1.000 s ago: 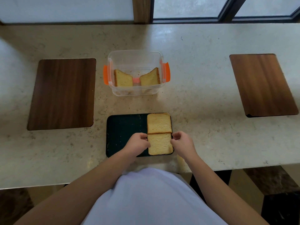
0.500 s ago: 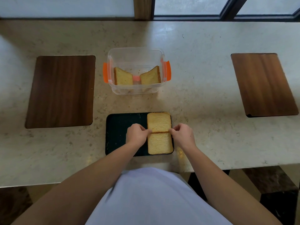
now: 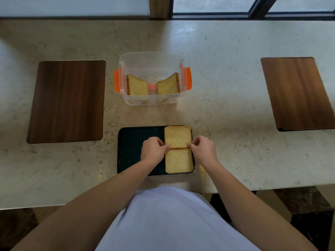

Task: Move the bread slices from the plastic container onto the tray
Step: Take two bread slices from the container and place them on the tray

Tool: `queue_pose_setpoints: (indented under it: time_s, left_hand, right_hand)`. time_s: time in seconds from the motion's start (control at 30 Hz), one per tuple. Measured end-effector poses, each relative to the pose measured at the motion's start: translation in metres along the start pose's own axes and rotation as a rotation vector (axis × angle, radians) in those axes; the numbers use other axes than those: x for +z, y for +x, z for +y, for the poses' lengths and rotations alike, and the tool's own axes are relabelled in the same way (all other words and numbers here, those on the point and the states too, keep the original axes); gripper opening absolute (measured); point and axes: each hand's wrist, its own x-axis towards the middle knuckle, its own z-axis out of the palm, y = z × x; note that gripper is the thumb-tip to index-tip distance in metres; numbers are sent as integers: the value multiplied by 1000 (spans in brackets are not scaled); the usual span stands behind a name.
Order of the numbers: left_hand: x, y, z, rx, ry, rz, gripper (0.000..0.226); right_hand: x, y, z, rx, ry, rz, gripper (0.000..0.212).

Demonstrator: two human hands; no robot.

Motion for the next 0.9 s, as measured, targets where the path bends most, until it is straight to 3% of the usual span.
queue_pose_setpoints:
  time_s: [0.13, 0.33, 0.63, 0.77, 0.9]
  left_hand:
    - [1, 3, -1, 0, -9, -11, 25]
    - [0, 3, 2, 9, 89, -70, 30]
    - [1, 5, 6, -20, 106, -3, 34]
    - [-1, 6, 8, -24, 113, -54, 36]
    - [-26, 11, 15, 71, 99, -105, 61]
  right_hand:
    - [-1, 1, -1, 8, 6, -11, 17]
    - [0, -3, -13, 44, 40, -77, 51]
    - [3, -4, -19, 6, -44, -54, 47]
    - [0, -3, -22, 18, -13, -67, 47]
    - [-16, 3, -35, -47, 56, -41, 35]
